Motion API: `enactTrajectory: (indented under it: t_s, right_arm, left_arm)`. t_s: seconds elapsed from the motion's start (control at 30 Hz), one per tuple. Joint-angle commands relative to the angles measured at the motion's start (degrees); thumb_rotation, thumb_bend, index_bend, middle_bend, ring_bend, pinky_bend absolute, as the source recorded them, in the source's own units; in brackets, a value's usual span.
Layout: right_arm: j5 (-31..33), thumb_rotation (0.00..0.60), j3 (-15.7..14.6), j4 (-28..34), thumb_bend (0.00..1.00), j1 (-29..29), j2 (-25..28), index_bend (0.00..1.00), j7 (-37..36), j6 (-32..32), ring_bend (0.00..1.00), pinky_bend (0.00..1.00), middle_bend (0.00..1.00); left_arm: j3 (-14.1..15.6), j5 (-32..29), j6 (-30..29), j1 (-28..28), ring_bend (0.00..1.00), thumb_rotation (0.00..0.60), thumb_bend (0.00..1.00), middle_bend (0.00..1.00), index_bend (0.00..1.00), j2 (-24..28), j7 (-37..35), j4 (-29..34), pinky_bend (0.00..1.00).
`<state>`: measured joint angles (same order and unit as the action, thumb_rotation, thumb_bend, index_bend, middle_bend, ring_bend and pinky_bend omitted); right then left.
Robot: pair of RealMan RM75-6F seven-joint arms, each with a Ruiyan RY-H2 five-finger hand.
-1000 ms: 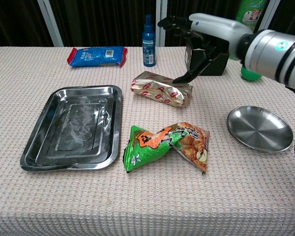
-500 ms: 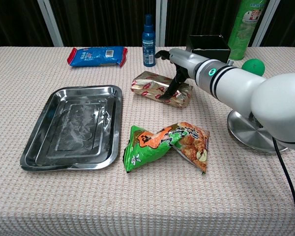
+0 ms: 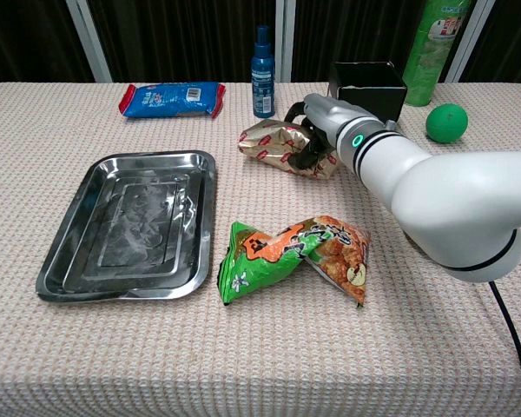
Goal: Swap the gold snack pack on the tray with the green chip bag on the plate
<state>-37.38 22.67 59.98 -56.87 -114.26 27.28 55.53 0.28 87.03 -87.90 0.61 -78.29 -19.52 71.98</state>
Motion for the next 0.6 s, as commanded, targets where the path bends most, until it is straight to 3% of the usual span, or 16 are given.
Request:
enactTrajectory:
  t_s: [0.03, 0.13, 0.23, 0.37, 0.47, 0.6]
  right_arm:
    - [-2.65, 0.6, 0.09, 1.97, 0.43, 1.2, 1.57, 0.42, -1.78, 1.21, 0.53, 0.68, 0.55]
    - [-7.2, 0.6, -0.42, 7.36, 0.43, 3.49, 5.58, 0.43, -4.33, 3.58, 0.53, 0.68, 0.56]
    - [-11.9, 0.6, -2.04, 16.59, 0.43, 7.34, 12.33, 0.44, -6.5, 5.9, 0.53, 0.68, 0.56]
    - [-18.58, 0.6, -7.08, 28.28, 0.43, 13.65, 23.87, 0.44, -8.18, 7.92, 0.53, 0.68, 0.56]
    - [-22.23, 0.6, -11.27, 31.45, 0.43, 17.63, 29.86, 0.44, -10.91, 7.7, 0.53, 0.66, 0.56]
    - [-28.24, 0.6, -16.2, 29.43, 0.43, 21.52, 33.59, 0.44, -15.52, 7.87, 0.53, 0.64, 0.55]
  left_arm:
    - [-0.06, 0.07, -0.07, 0.0, 0.04, 0.6, 0.19, 0.13, 0.13, 0.04, 0.04, 0.09, 0.13]
    - [-0.05, 0.09, 0.16, 0.04, 0.04, 0.6, 0.19, 0.13, 0.13, 0.07, 0.12, 0.22, 0.13]
    - [-0.09, 0.21, 0.32, 0.17, 0.04, 0.6, 0.19, 0.13, 0.13, 0.02, 0.46, 0.39, 0.13]
    - [-0.23, 0.43, 0.73, 0.61, 0.04, 0.6, 0.19, 0.13, 0.13, -0.14, 1.15, 0.96, 0.13]
    - [-0.35, 0.8, 0.84, 1.01, 0.04, 0.6, 0.19, 0.13, 0.13, -0.33, 1.85, 1.6, 0.13]
    - [-0.15, 1.44, 0.8, 1.26, 0.04, 0.6, 0.19, 0.13, 0.13, -0.7, 3.33, 2.45, 0.13]
